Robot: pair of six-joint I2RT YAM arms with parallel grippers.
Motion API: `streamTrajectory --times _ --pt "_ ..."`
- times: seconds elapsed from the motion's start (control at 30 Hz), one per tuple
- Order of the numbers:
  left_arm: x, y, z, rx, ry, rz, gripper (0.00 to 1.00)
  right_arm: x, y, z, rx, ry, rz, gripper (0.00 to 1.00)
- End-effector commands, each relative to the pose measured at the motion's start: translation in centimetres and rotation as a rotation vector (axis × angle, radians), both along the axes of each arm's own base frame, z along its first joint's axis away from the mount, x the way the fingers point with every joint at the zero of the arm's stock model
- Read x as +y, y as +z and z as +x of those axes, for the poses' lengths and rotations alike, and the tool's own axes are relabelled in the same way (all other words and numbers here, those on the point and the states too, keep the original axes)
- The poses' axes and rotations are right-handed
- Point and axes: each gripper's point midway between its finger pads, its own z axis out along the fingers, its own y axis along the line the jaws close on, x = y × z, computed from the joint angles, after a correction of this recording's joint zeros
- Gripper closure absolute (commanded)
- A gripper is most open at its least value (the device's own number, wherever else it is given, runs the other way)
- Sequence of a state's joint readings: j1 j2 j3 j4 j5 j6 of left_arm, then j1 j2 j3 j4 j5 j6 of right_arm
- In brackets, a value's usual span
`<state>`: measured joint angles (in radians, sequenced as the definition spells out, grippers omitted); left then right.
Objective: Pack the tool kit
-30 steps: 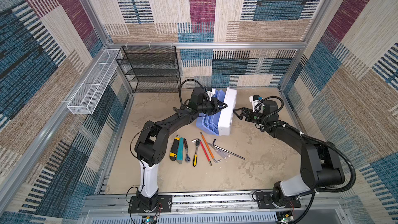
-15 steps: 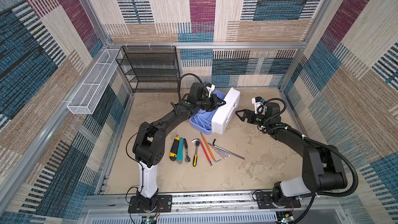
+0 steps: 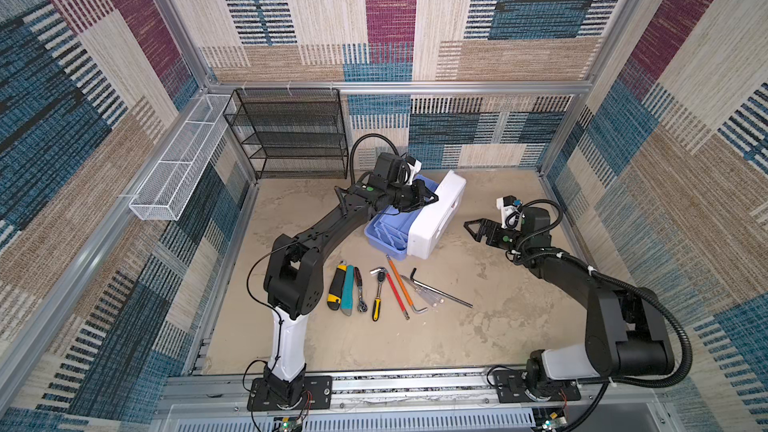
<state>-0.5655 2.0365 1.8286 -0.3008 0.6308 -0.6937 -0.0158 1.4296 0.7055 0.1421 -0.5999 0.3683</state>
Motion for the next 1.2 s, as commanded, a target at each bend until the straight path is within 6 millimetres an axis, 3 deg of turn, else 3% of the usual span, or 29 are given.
streamTrajectory --times 0.0,0.37,0.47,0.8,1.07,1.17 --pt "0.3 -1.1 0.4 -0.061 0.002 0.098 0.91 -0.1 0.7 0.1 -0.042 0.01 0.009 0.0" --pt "-1.2 -2.3 -0.4 -0.074 -0.019 0.16 0.88 -1.3 -0.2 -0.2 -0.023 -0.022 0.019 0.0" --pt "-1.6 -2.8 -0.6 -0.074 -0.025 0.171 0.81 -1.5 -0.5 -0.3 -0.015 -0.031 0.018 0.0" --pt "-2.2 -3.2 -0.7 -0.078 -0.032 0.189 0.45 -2.2 -1.4 -0.3 0.009 -0.05 0.029 0.0" --pt "-1.5 0.1 -1.3 -0.143 -0.028 0.181 0.22 -2.2 -1.4 -0.4 0.012 -0.05 0.034 0.01" --pt "-0.9 1.4 -1.7 -0.174 -0.027 0.19 0.19 -2.1 -1.4 -0.4 0.012 -0.048 0.04 0.01"
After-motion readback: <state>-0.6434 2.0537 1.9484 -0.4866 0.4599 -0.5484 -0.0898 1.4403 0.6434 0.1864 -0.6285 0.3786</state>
